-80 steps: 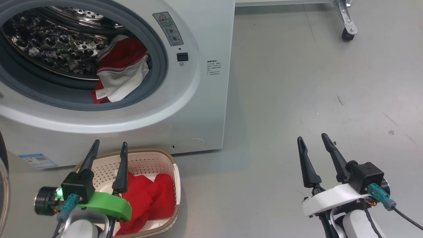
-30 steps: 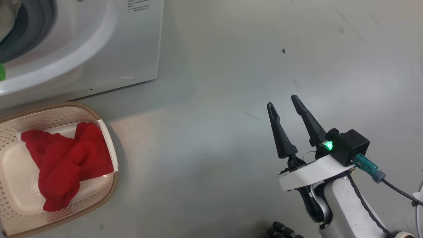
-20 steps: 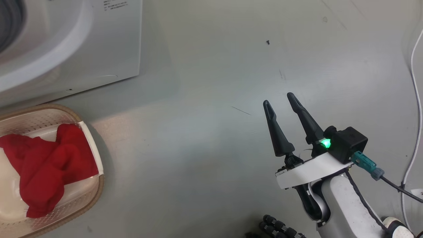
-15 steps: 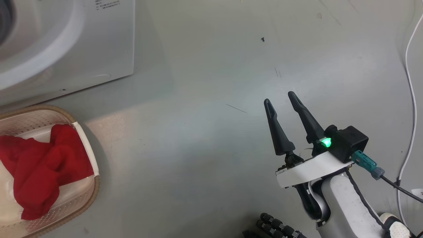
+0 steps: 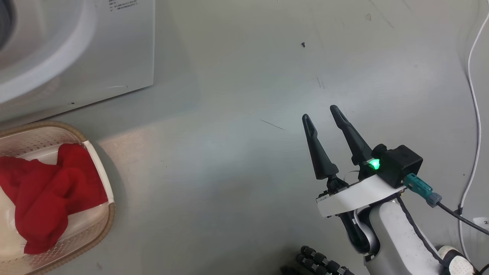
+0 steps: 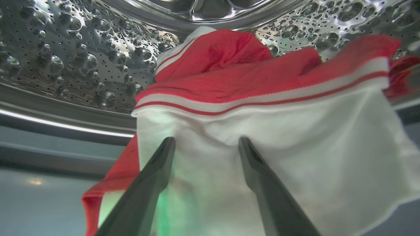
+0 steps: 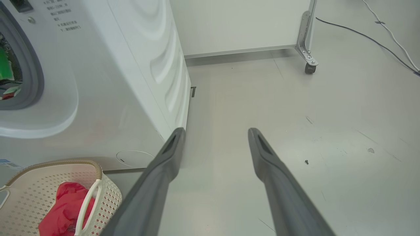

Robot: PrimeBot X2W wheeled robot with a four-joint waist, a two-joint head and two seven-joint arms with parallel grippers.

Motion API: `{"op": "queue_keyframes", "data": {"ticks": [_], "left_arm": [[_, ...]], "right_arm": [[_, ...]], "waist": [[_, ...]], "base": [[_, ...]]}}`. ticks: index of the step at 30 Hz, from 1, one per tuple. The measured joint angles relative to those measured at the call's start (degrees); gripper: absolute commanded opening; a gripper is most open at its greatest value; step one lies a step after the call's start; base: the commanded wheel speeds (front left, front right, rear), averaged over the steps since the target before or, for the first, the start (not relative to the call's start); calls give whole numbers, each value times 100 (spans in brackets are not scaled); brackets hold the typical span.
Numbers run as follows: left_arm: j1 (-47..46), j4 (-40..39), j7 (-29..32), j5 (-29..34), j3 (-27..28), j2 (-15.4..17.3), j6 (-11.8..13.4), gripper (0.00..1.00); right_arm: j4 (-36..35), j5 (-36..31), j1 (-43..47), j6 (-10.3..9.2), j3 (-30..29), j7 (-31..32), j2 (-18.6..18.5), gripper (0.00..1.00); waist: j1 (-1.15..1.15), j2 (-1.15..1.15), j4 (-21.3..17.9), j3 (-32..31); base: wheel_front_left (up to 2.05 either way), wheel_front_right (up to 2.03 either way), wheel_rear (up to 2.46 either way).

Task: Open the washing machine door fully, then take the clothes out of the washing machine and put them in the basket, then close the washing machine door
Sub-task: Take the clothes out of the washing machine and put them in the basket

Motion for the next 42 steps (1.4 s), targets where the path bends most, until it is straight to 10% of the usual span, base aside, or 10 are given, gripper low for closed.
{"op": "queue_keyframes", "data": {"ticks": [8, 11, 42], "left_arm": [[-115, 236, 63, -8, -30, -13, -86, 97], [-135, 312, 63, -9, -64, -20, -148, 0], [-162, 892, -869, -80, -98, -332, -350, 0]], "right_arm": [[16, -10, -30, -1, 32, 0, 0, 100], [29, -23, -32, -2, 40, 0, 0, 100], [129, -227, -63, -57, -60, 0, -2, 100]], "waist": [[0, 0, 30, -52], [0, 0, 40, -71], [0, 0, 287, -381]], "base": [[0, 0, 0], [0, 0, 0], [0, 0, 0]]}}
